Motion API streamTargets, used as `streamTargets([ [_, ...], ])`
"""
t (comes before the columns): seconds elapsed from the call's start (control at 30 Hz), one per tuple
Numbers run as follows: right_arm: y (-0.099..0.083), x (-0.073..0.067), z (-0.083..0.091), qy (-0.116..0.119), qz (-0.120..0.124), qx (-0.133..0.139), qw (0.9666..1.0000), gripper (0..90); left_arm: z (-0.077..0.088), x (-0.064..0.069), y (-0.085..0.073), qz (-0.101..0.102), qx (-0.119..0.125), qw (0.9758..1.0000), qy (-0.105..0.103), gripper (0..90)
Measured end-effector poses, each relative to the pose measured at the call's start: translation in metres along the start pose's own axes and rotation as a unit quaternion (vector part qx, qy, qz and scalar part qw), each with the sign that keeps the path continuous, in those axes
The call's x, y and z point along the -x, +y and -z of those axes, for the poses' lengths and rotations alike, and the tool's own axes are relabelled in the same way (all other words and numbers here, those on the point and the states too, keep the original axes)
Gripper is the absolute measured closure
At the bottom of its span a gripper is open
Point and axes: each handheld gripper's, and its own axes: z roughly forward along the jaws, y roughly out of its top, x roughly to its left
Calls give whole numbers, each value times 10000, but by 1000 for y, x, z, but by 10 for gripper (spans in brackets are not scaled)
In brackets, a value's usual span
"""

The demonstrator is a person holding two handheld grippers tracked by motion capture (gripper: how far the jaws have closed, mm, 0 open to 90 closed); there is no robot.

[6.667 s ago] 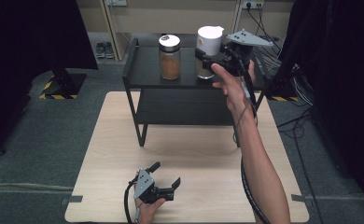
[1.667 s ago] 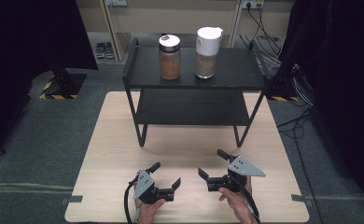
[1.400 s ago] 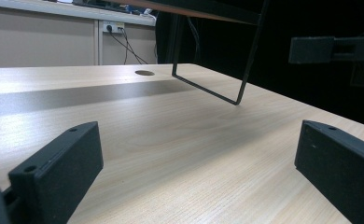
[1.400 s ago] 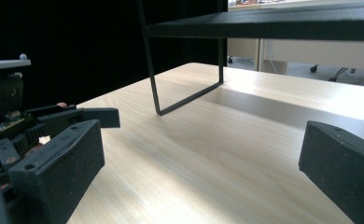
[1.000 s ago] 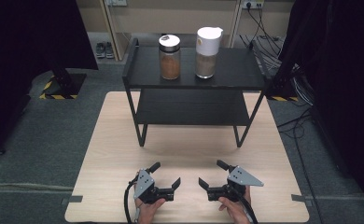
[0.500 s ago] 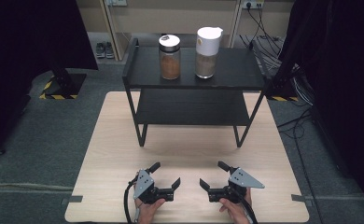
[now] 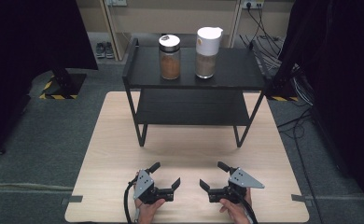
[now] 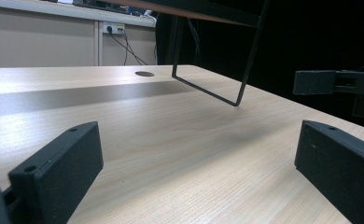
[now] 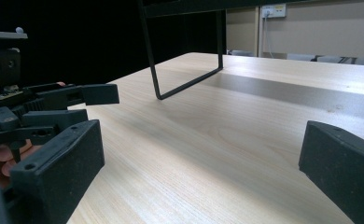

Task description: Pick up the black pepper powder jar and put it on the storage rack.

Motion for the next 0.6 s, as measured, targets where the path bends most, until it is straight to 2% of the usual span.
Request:
streamTargets([
  [0.6,-1,-1,-1,19,-30,-30,10000,4,1,0,0,1,13,10000,-6,2],
])
